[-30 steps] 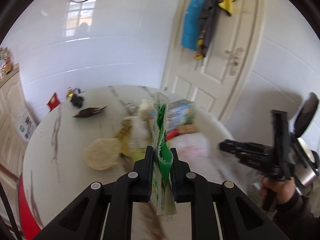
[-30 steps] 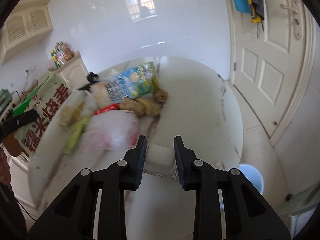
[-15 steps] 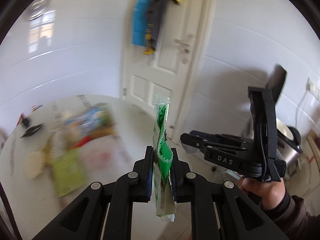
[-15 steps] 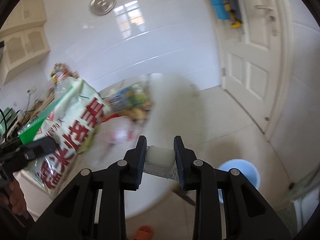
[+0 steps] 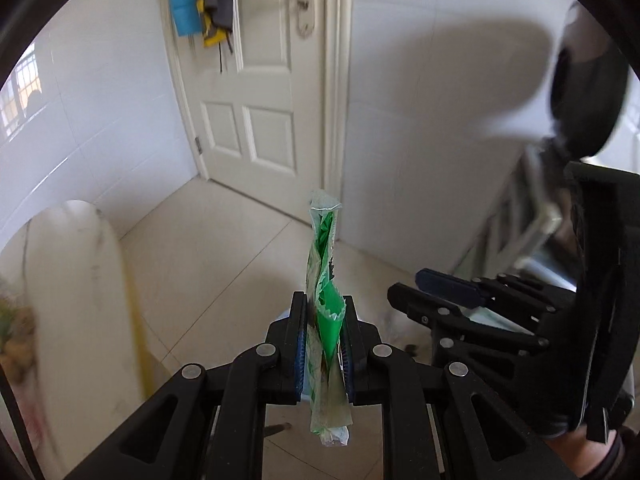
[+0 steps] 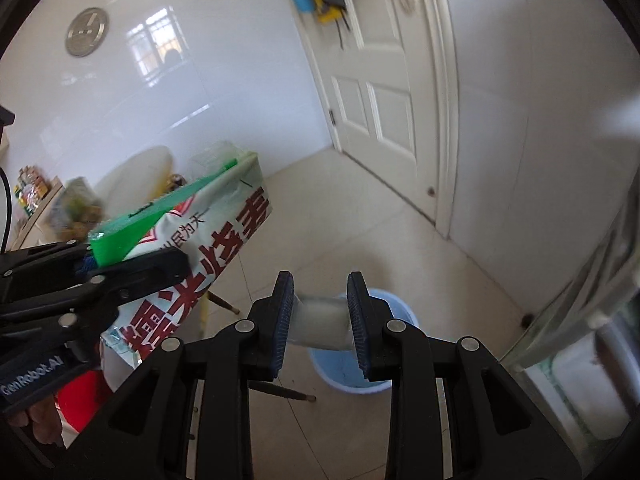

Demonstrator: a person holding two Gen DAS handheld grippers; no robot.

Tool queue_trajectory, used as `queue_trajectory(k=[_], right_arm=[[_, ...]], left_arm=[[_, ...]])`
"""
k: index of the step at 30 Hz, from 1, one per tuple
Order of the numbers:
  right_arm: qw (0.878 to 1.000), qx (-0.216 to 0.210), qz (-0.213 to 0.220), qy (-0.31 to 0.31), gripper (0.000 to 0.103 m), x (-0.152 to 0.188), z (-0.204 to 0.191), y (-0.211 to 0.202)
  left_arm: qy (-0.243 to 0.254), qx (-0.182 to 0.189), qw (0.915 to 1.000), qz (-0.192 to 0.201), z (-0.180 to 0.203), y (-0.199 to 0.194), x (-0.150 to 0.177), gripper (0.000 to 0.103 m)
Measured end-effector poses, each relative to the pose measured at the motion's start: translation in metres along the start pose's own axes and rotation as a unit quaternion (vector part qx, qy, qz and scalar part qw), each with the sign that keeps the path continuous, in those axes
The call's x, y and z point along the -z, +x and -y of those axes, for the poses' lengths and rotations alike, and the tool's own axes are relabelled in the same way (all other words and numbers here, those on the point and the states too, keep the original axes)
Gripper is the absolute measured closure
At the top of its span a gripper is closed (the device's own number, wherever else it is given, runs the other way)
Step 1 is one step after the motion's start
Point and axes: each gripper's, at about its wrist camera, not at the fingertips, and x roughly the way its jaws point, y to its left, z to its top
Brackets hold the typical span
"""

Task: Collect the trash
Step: 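Drop the snack bag in the bucket with left gripper while right carries the white tray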

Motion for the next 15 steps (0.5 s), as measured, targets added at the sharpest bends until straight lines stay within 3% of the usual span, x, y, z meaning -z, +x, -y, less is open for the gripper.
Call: queue_trajectory(k=[5, 7, 8, 9, 11, 13, 15], right_arm=[[0.999, -0.022, -0.015, 0.026, 0.073, -0.007, 0.028, 0.052], [0.999, -0.025, -0.012, 0.028, 0.067, -0.002, 0.034, 0.059], [0.999, -0.025, -0.014, 0.028, 0.067, -0.002, 0.037, 0.065], [0.999, -0.022, -0.019, 0.033, 0.062, -0.002, 0.041, 0.070], [0.999, -0.015, -0.022, 0.046, 0.053, 0.003, 0.048, 0.066], [0.998, -0.002, -0.019, 0.053, 0.044, 0.005, 0.051, 0.057], [0.998, 0.016, -0.019, 0.057, 0.023, 0.008, 0.055, 0.046]], left_arm=[[0.008, -0.015, 0.9997, -0.016, -0.009, 0.045, -0.016, 0.089], [0.008, -0.032, 0.9994, -0.010, -0.013, 0.057, -0.026, 0.081], [0.009, -0.036, 0.9993, -0.010, -0.010, 0.057, -0.027, 0.068], [0.010, -0.039, 0.9991, -0.010, -0.011, 0.058, -0.028, 0.050], [0.014, -0.048, 0.9988, 0.001, -0.009, 0.055, -0.029, 0.038], [0.017, -0.048, 0.9987, 0.010, -0.008, 0.046, -0.026, 0.038], [0.008, -0.043, 0.9990, 0.012, -0.003, 0.037, -0.024, 0.038]])
